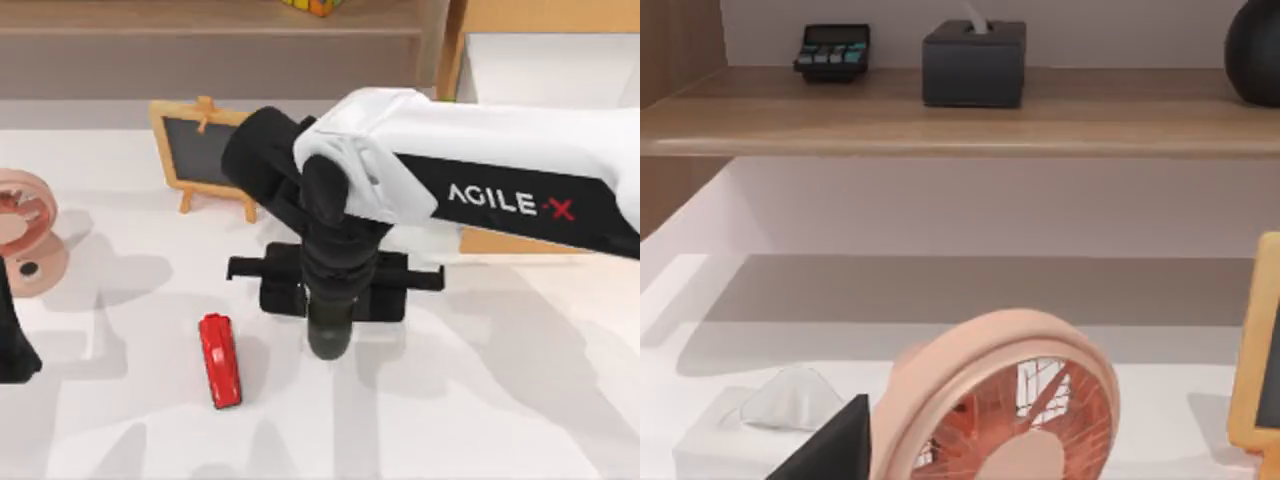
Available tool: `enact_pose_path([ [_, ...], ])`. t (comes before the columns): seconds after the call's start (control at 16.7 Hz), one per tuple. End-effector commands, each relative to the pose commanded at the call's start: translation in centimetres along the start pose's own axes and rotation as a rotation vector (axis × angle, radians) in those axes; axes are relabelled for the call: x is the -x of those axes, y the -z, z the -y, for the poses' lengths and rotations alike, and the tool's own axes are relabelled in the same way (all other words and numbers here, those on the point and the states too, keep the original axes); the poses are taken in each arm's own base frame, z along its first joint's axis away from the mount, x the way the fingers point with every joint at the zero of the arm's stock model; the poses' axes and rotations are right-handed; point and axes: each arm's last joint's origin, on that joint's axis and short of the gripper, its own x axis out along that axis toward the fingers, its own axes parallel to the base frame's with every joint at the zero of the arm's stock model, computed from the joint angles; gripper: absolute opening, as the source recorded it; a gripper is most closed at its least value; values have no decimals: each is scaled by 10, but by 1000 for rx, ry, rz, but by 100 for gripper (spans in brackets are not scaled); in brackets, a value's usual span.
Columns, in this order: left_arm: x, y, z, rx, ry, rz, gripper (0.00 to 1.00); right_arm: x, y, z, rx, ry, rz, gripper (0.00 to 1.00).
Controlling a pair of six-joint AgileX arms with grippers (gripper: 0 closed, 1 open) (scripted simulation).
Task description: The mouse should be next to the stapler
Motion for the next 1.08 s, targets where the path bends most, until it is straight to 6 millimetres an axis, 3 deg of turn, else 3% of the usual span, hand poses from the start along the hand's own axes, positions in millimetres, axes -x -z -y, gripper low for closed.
enact_pose_path([
  [0.42, 0, 0, 0, 0, 0, 0, 100, 3, -19, 10, -94, -18, 78, 0],
  [1.08, 0, 0, 0, 0, 0, 0, 100, -17, 16, -6, 69, 18, -57, 0],
])
